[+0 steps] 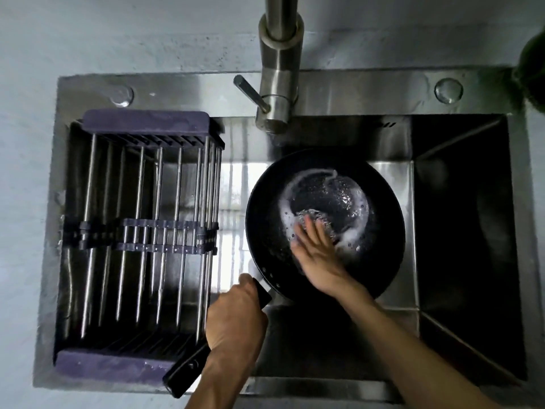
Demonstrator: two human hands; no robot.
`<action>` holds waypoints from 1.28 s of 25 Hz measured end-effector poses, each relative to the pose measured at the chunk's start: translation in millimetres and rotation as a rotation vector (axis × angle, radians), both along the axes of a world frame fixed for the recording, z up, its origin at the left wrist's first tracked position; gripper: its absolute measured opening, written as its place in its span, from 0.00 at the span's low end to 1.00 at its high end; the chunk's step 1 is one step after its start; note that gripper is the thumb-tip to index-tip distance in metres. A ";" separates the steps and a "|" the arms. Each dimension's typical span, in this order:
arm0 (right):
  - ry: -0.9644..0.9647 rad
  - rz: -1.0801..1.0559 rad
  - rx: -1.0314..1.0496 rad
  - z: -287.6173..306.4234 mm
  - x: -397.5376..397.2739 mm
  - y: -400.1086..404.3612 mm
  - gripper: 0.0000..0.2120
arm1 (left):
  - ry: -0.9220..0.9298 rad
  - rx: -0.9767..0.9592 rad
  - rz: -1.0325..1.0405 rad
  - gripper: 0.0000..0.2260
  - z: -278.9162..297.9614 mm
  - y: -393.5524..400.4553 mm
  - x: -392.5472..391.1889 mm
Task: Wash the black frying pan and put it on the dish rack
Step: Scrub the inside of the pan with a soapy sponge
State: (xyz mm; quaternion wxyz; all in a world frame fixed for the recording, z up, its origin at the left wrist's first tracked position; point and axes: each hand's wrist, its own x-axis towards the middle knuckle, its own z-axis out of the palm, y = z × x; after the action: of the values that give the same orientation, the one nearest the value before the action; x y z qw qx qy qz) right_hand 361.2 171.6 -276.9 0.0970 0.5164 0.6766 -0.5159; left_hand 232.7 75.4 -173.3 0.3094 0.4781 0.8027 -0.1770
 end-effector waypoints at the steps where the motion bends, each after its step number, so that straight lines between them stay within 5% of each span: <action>1: 0.221 -0.024 -0.085 13.2 -20.4 -10.2 0.26 | 0.001 -0.007 -0.002 0.10 -0.4 -0.1 0.4; 3: 0.505 -0.251 -0.157 9.2 -48.8 14.5 0.27 | -0.009 0.006 -0.005 0.10 -1.7 0.7 2.0; 7: 0.111 -0.472 0.075 -15.1 -43.4 53.1 0.28 | -0.002 -0.007 0.008 0.10 -0.6 0.4 -0.1; 10: 0.316 -0.236 0.086 -15.1 -54.1 34.0 0.30 | -0.006 -0.009 0.013 0.10 -1.5 0.9 2.1; 14: -0.199 -0.124 0.240 -23.9 -8.5 59.2 0.31 | 0.012 -0.014 -0.001 0.11 -1.1 1.5 -1.4; 18: -0.177 0.288 0.424 -19.0 6.9 79.9 0.31 | 0.003 0.000 -0.033 0.11 0.7 1.0 2.9; 21: -0.545 0.284 0.460 -15.5 65.5 74.7 0.32 | 0.031 0.005 -0.017 0.11 -0.1 0.6 0.9; 25: -0.240 0.233 0.148 -14.5 52.0 66.2 0.31 | 0.036 0.027 -0.006 0.10 -1.7 -0.7 1.3; 29: -0.206 0.168 0.000 21.3 61.0 12.6 0.34 | 0.032 0.023 -0.008 0.10 1.2 -1.1 2.2; 32: 0.072 0.213 -0.166 29.7 15.4 -24.2 0.31 | 0.051 0.035 -0.039 0.10 -5.1 0.2 1.5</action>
State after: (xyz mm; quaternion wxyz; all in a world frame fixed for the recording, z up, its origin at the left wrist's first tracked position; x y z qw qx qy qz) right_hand 376.7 147.4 -247.2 0.1694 0.4130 0.6855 -0.5752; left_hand 234.2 75.6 -178.4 0.2769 0.4943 0.8039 -0.1811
